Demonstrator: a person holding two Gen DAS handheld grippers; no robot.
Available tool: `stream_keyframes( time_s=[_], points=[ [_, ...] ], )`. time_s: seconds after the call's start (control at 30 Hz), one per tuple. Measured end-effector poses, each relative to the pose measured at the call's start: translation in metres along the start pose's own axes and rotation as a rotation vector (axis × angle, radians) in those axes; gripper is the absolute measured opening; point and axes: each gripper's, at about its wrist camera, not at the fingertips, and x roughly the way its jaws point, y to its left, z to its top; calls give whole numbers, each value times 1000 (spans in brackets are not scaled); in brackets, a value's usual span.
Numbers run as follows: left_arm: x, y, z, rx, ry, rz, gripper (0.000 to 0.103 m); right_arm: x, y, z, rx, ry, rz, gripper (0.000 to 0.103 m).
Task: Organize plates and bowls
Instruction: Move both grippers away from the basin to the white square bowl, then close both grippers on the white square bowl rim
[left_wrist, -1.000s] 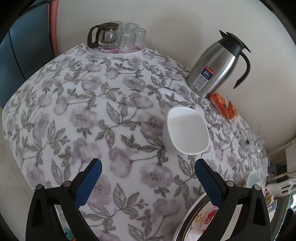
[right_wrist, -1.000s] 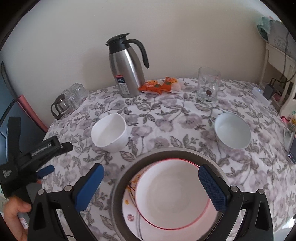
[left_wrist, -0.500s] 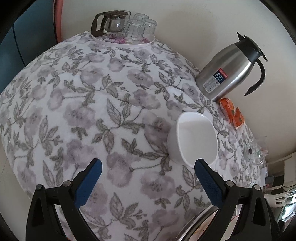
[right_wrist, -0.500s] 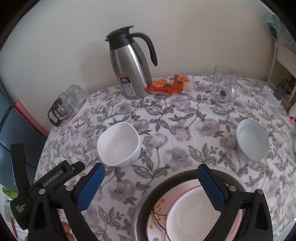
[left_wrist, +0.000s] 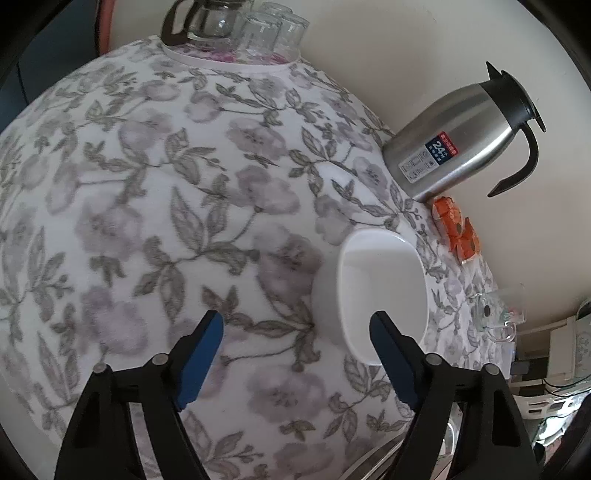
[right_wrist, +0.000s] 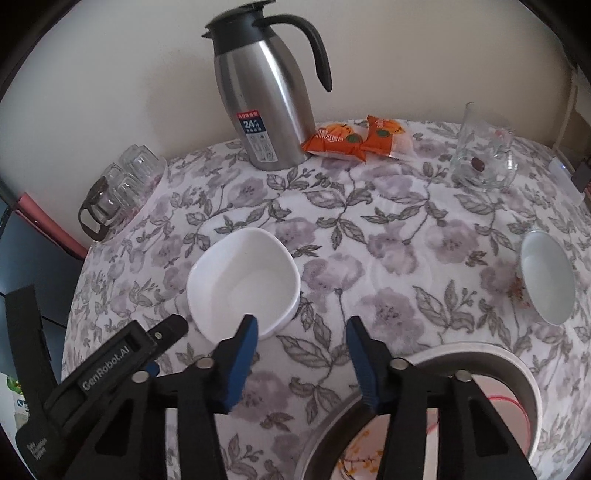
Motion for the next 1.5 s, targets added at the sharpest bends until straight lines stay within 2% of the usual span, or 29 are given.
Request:
stream_keyframes(
  time_s=[0.07,0.27,0.33,0.43,0.63,0.97,1.17,1.5],
  points=[
    [3,-4,2,10,-4,-10,72,7,1,3,0,7,-5,47],
    [16,-14,8,42,1,-20,57,27,3,10,0,37,-9,35],
    [21,-16,9,48,4,-19,56,33,4,12,-5,38,-18,31],
    [26,-19,11,59,-1,-20,48,41,4,14,-2,46,-21,26],
    [33,-24,15,72,-11,-32,46,55,4,18,-7,60,-24,20],
    [42,-29,17,94,-16,-29,18,69,9,21,-23,77,-11,11],
    [43,-28,18,105,-22,-9,10,70,8,20,-20,76,-4,11],
    [30,-34,18,141,-27,-1,9,61,8,17,-15,82,13,11]
  ],
)
